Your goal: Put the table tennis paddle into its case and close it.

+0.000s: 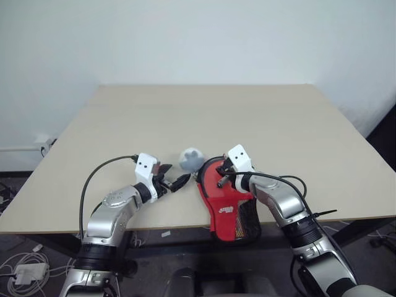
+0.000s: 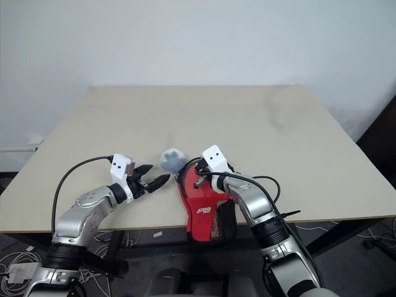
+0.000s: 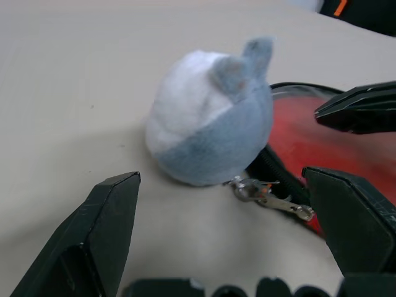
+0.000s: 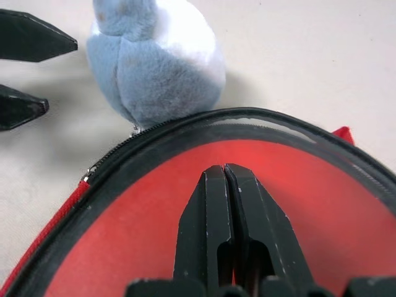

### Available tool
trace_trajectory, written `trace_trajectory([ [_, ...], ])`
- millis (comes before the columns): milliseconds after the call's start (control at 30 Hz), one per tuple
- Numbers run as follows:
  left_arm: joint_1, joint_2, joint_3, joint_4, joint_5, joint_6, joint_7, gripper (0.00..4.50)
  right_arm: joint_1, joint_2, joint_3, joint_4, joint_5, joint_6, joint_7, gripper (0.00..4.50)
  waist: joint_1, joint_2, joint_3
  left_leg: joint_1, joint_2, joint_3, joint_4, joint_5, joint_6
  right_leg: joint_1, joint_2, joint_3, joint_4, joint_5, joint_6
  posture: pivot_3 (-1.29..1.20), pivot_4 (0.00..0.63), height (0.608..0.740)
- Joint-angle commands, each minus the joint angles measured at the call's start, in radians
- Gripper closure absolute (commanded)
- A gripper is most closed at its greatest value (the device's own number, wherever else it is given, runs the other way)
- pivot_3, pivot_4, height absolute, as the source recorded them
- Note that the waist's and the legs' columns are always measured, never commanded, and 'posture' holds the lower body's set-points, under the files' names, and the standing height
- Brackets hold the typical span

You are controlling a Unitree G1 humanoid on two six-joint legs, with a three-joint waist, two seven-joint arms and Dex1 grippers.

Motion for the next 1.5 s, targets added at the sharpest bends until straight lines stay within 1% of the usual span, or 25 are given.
trace_trajectory([
  [33, -0.029, -0.003, 0.026, -0.016, 0.01, -0.015, -0.008, 0.0, 0.004, 0.016, -0.027, 0.011, -0.002, -0.058, 0.002, 4.47, 0.0, 0.0, 0.0, 0.0, 0.0, 0.0, 0.0, 0.0, 0.0, 0.0, 0.0, 0.0, 0.0, 0.0, 0.0, 0.0, 0.0, 0.698],
  [167, -0.041, -0.008, 0.028, -0.013, 0.014, -0.012, -0.009, 0.0, 0.02, 0.032, -0.026, 0.035, -0.006, -0.088, 0.002, 4.47, 0.0, 0.0, 0.0, 0.0, 0.001, 0.0, 0.001, 0.0, 0.0, 0.0, 0.0, 0.0, 0.001, 0.0, -0.001, 0.0, 0.0, 0.698],
  [333, -0.054, -0.011, 0.028, -0.008, 0.018, -0.009, -0.016, 0.0, 0.022, 0.037, -0.02, 0.064, -0.019, -0.069, -0.006, 4.47, 0.0, 0.0, 0.0, 0.0, 0.001, 0.0, 0.001, 0.0, 0.0, 0.0, 0.0, 0.0, 0.001, 0.0, -0.001, 0.0, 0.0, 0.698],
  [633, -0.064, -0.018, 0.039, -0.006, 0.033, -0.008, -0.026, 0.0, 0.031, 0.029, -0.001, 0.052, -0.041, -0.056, 0.008, 4.47, 0.0, 0.0, 0.0, 0.0, 0.001, -0.001, 0.001, 0.0, 0.0, 0.0, 0.0, 0.0, 0.002, 0.0, -0.001, 0.0, 0.0, 0.698],
  [800, -0.08, -0.018, 0.044, 0.027, 0.042, -0.007, -0.027, 0.0, 0.042, 0.029, 0.005, 0.042, -0.041, -0.052, 0.009, 4.47, 0.0, 0.0, 0.0, 0.0, 0.001, -0.001, 0.001, 0.0, 0.0, 0.0, 0.0, 0.0, 0.002, 0.0, -0.001, 0.0, 0.0, 0.698],
  [1100, -0.14, -0.072, 0.017, 0.142, 0.083, -0.018, -0.026, 0.0, 0.061, 0.025, 0.009, 0.007, -0.039, -0.032, 0.009, 4.47, 0.001, -0.001, -0.001, 0.0, 0.0, -0.001, 0.002, 0.0, 0.0, 0.0, 0.0, 0.0, 0.002, 0.0, -0.001, 0.0, 0.0, 0.698],
  [1333, -0.227, -0.127, 0.007, 0.281, 0.138, -0.071, -0.019, 0.0, 0.07, 0.029, 0.015, -0.011, -0.04, -0.017, 0.009, 4.47, 0.0, -0.001, -0.001, 0.0, -0.001, -0.001, 0.002, 0.0, 0.0, 0.0, 0.0, 0.0, 0.002, 0.0, 0.0, 0.0, 0.0, 0.698],
  [1500, -0.285, -0.148, 0.018, 0.378, 0.169, -0.113, -0.004, 0.0, 0.075, 0.028, 0.016, -0.018, -0.043, -0.009, 0.009, 4.47, 0.0, -0.001, -0.001, 0.0, -0.001, -0.001, 0.003, 0.0, 0.0, 0.001, 0.001, 0.0, 0.002, 0.001, 0.0, 0.0, 0.0, 0.698],
])
